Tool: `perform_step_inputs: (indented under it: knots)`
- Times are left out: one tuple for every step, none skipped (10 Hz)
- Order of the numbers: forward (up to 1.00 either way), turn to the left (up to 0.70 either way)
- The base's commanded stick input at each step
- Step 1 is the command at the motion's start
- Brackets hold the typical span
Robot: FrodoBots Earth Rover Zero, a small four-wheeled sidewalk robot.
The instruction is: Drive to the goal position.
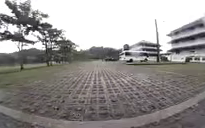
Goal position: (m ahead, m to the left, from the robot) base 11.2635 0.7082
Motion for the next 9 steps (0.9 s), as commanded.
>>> perform_step_inputs:
  knots:
    - [0.70,0.00]
    - [0.70,0.00]
    - [0.70,0.00]
    - [0.70,0.00]
    - [0.70,0.00]
    - [0.70,0.00]
    - [0.70,0.00]
    - [0.70,0.00]
    - [0.70,0.00]
